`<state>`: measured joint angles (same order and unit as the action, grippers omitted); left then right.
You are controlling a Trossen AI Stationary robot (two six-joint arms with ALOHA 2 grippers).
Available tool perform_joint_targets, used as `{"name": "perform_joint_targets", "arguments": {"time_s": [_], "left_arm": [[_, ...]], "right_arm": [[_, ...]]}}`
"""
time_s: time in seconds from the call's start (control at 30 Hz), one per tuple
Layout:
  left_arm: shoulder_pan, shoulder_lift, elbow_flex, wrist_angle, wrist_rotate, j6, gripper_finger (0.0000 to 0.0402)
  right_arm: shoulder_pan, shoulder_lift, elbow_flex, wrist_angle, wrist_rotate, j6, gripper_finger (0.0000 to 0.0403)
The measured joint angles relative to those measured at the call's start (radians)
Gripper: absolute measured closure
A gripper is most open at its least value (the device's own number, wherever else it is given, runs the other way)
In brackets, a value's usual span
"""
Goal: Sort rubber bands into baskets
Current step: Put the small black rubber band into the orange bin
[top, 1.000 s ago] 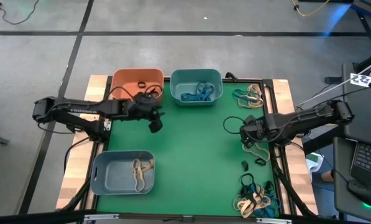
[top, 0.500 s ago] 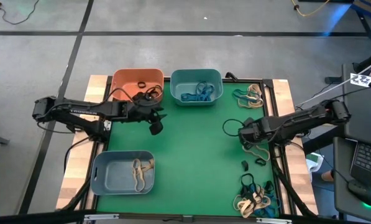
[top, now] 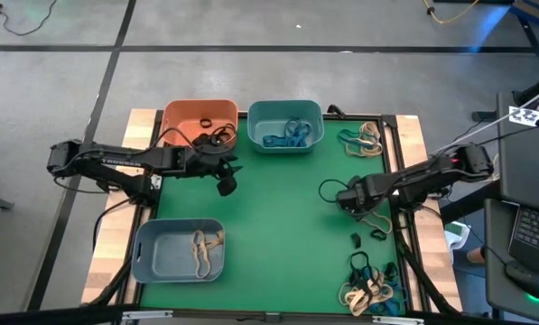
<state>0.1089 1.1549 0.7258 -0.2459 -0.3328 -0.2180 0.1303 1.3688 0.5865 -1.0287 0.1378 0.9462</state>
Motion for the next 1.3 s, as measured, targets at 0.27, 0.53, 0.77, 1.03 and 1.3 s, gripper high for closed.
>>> {"name": "perform_joint_targets", "arguments": {"time_s": [0.27, 0.53, 0.77, 1.03, 1.3], "left_arm": [[0.0, 0.0, 0.0, 0.002, 0.0, 0.0, 0.0247], [-0.026, 0.009, 0.0, 0.044, 0.0, 0.016, 0.0247], [-0.066, 0.107, 0.0, 0.183, 0.0, 0.039, 0.0247], [-0.113, 0.237, 0.001, 0.372, 0.042, 0.06, 0.0247], [-0.148, 0.367, 0.001, 0.619, 0.045, 0.134, 0.0247]], "right_arm": [[0.001, 0.004, 0.087, 0.093, 0.082, -0.161, 0.0389], [0.001, 0.004, 0.216, 0.4, 0.219, -0.466, 0.0396], [0.0, 0.004, 0.221, 0.789, 0.131, -0.693, 0.0401], [0.0, 0.004, 0.221, 1.012, 0.124, -0.826, 0.04], [0.0, 0.004, 0.221, 1.111, 0.038, -0.862, 0.0401]]}}
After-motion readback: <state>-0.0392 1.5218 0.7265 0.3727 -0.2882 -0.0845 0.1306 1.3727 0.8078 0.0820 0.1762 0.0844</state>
